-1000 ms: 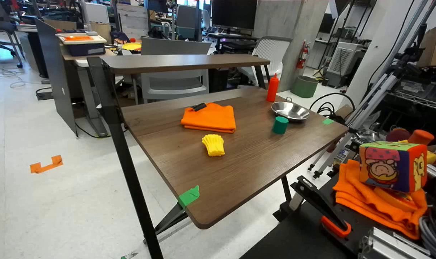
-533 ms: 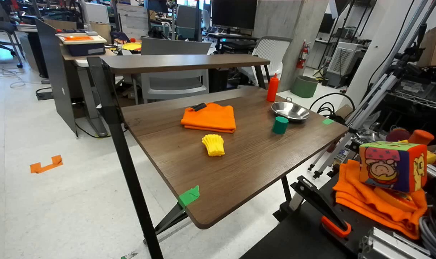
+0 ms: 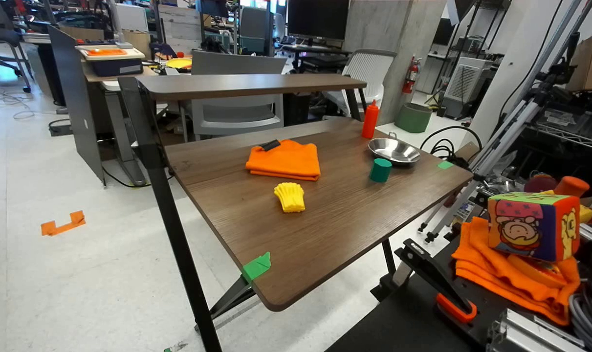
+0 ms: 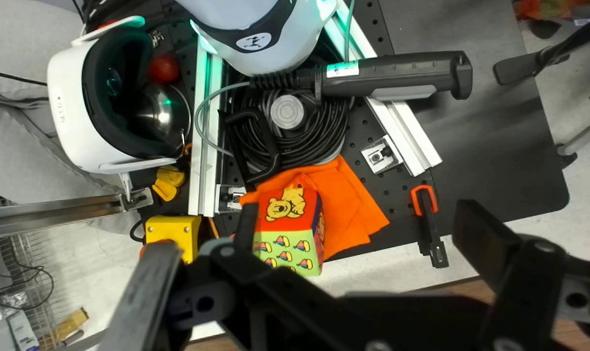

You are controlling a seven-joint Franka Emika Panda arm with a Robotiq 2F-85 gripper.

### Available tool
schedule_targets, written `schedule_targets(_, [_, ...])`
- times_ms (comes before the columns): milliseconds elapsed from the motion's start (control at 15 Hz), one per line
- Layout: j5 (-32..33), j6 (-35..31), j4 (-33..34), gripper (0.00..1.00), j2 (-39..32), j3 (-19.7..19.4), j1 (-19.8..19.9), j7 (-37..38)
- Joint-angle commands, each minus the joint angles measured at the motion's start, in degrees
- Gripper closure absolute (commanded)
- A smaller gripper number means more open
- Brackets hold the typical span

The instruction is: Move the yellow object to the right

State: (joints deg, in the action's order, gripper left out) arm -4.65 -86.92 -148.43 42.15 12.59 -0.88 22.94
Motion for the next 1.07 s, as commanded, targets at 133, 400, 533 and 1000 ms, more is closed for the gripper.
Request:
schedule_targets(133, [-3.4,-11.9,5.2,0.00,-12.0,-1.0,1.2,2.1])
schedule_targets(400, [-4.9,-23.6,9.7,0.00,-23.2,-1.8,1.0,2.5])
schedule_targets(533, [-4.3,-28.8,12.4,0.00,-29.0,-1.9,0.7,3.5])
schedule_targets(1000, [3.0,-41.1,21.7,0.00,-47.8,-1.7,-3.2,12.6])
